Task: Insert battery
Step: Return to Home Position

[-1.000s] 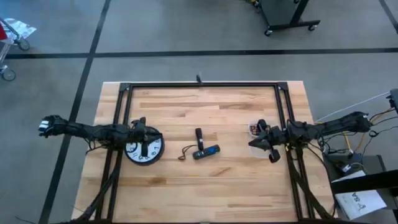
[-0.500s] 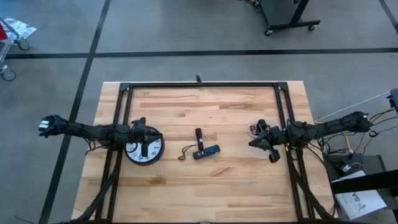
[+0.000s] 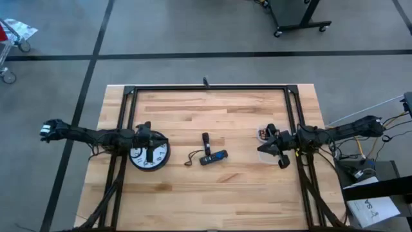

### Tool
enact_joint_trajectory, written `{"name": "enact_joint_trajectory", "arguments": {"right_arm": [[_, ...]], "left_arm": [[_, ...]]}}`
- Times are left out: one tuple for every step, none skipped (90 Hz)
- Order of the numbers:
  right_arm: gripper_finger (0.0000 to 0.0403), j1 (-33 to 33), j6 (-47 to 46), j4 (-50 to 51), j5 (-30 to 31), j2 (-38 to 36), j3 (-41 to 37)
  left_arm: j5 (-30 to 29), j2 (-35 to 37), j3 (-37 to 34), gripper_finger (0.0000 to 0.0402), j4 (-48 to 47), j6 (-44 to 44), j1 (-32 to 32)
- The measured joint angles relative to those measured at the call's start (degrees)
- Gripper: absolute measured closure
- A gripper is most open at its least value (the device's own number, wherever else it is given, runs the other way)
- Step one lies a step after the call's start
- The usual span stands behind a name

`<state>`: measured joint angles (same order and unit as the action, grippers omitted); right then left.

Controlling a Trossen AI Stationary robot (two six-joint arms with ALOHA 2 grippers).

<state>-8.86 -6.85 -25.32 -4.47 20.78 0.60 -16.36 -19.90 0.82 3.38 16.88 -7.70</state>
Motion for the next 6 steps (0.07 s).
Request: {"name": "enact_joint_trajectory", "arguments": {"right_arm": [[0.0400,0.0,0.0,0.0,0.0,0.0,0.0],[0.0400,0.0,0.0,0.0,0.0,0.0,0.0],[0.0400,0.0,0.0,0.0,0.0,0.0,0.0],[0.0400,0.0,0.0,0.0,0.0,0.0,0.0],[0.0400,0.0,0.0,0.0,0.0,0.0,0.0],[0.0400,0.0,0.0,0.0,0.0,0.0,0.0]], "left_arm": [[0.0,0.0,0.0,0.0379,0.0,0.0,0.0],[0.0,0.0,0.0,0.0379,0.0,0.0,0.0],[0.0,0.0,0.0,0.0379,0.0,0.0,0.0],[0.0,0.0,0.0,0.0379,0.0,0.0,0.0],[0.0,0.0,0.0,0.0379,0.0,0.0,0.0],[0.0,0.0,0.0,0.0379,0.0,0.0,0.0]]}}
